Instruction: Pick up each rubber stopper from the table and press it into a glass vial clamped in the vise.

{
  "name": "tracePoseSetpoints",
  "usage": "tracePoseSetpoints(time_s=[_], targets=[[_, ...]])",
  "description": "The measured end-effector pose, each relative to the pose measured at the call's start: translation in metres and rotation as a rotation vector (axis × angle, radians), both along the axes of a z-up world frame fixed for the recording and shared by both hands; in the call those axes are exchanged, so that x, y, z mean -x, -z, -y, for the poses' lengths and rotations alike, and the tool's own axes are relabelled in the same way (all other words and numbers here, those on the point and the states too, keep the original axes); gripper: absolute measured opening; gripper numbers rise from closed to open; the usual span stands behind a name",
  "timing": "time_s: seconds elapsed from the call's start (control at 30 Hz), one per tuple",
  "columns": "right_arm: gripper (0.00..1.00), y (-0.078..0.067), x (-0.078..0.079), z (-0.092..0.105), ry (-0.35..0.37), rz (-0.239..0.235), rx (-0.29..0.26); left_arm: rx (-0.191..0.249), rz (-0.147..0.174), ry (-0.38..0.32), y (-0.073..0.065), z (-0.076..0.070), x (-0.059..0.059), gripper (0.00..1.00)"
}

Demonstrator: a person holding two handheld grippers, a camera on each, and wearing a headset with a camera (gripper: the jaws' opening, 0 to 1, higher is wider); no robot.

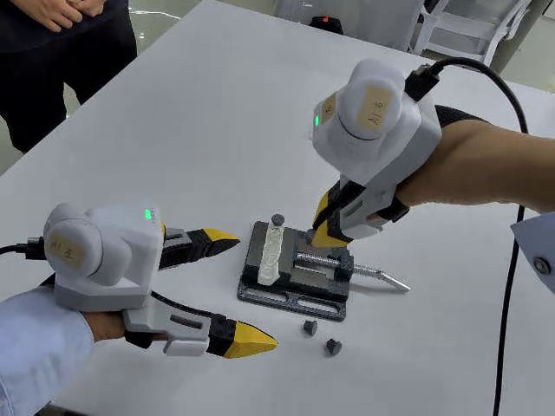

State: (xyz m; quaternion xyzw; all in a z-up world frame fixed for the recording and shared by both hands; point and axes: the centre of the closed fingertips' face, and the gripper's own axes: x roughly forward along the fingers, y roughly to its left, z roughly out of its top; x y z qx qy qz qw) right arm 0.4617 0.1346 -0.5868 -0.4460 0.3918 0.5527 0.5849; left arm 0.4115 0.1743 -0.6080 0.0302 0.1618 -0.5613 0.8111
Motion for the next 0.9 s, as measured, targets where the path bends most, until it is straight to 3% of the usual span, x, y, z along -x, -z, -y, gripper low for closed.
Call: tracePoseSetpoints(time_s=[0.37,0.67,0.9], targets=[[0.06,0.023,-0.029,-0.008,-0.024,0.021,0.008,0.02,-0.014,-0.053,0.0,-0.012,-0.018,0.83],[0.06,0.045,-0.04,-0.015,-0.061,0.031,0.035,0.02,-0.022,-0.073,0.002,-0.019,-0.019,0.86],[0.06,0.053,-0.048,-0.023,-0.061,0.033,0.022,0.024,-0.025,-0.079,0.0,-0.019,-0.019,0.86]])
